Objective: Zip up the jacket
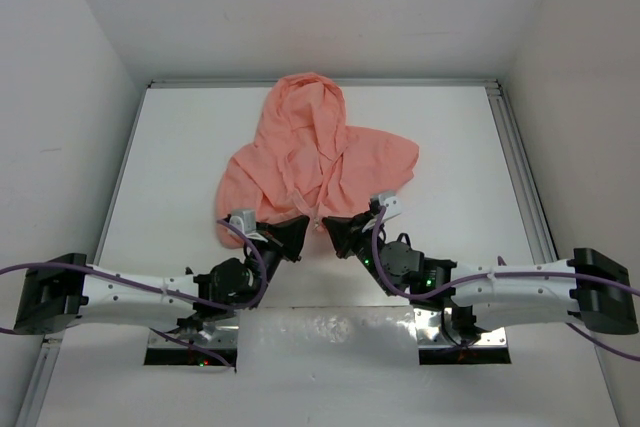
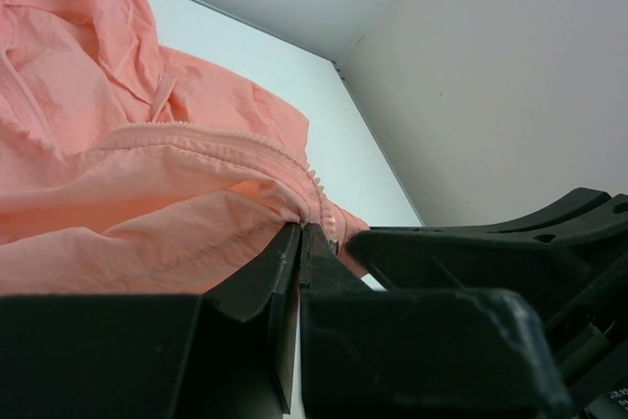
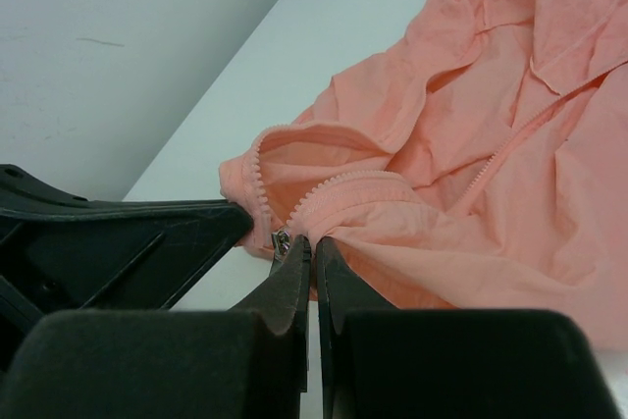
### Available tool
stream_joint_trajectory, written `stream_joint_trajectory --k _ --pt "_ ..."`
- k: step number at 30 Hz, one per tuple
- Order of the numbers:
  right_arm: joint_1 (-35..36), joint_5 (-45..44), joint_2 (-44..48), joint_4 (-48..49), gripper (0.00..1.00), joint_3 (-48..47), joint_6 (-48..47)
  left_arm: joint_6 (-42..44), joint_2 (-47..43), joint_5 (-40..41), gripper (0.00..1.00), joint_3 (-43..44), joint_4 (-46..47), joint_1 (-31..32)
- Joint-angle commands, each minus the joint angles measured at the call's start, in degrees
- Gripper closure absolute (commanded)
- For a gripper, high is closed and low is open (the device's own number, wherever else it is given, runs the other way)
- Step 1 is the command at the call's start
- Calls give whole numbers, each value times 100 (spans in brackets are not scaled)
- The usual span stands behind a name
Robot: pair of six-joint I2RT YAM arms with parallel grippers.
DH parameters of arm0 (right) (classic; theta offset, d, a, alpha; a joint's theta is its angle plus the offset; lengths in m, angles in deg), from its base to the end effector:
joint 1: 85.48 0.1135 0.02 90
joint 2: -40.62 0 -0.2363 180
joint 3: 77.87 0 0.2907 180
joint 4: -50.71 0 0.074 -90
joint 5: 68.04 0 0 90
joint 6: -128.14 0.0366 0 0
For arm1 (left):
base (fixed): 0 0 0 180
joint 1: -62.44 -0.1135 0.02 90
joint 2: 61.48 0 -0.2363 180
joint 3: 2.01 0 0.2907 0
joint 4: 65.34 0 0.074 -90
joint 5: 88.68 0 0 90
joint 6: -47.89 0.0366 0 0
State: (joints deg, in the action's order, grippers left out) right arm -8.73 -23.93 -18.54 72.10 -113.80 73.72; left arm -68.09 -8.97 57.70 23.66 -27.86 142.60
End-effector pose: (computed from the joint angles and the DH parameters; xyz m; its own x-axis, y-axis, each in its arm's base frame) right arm 0.0864 0.2523 0.1985 -0.3045 0.4738 -0.8263 -0.4130 0.7161 0.5628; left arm 0.0690 -0.2196 0.1871 -0.1493 -0.5582 -0.8161 0.3785 0.7303 -0.5687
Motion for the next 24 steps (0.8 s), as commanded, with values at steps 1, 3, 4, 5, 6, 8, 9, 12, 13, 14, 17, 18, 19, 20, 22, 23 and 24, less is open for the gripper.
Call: stream_joint_trajectory --k 1,3,4,5,6,8,9,12,13,14,17,18,19,20,22,23,24 --pt "42 36 80 98 100 -113 -33 -48 -4 13 100 22 212 61" --pt "42 45 106 89 100 -86 -7 -83 -30 40 100 21 194 61" --pt "42 54 106 89 100 -86 -6 -100 -30 75 100 22 186 52" --pt "42 62 115 80 100 -78 11 -118 -30 92 100 22 177 61" --pt "42 71 115 72 100 -78 20 -127 -30 101 100 30 151 61" --pt "42 63 124 71 100 -69 20 -162 -22 127 100 48 89 61" --pt "42 71 132 80 100 -60 20 -197 -22 136 100 48 89 61" --pt "42 80 132 80 100 -69 11 -215 5 154 100 83 36 61" --pt "42 97 132 80 100 -69 11 -215 13 171 100 92 19 61" --pt "42 98 132 72 100 -69 2 -215 31 172 100 101 10 61" --pt "42 115 124 63 100 -86 2 -224 57 180 100 109 -8 61" --pt "42 124 124 19 100 -95 2 -241 66 189 100 118 1 61" --pt "42 124 124 19 100 -95 -6 -250 75 189 100 118 1 61" --pt "42 124 124 19 100 -86 -6 -250 75 189 100 110 1 52" --pt "50 133 124 -16 100 -104 11 -241 75 180 100 118 9 52" --pt "51 142 124 -25 100 -95 2 -241 84 172 100 118 10 52" --pt "42 142 124 -34 100 -104 11 -241 93 172 100 127 10 52"
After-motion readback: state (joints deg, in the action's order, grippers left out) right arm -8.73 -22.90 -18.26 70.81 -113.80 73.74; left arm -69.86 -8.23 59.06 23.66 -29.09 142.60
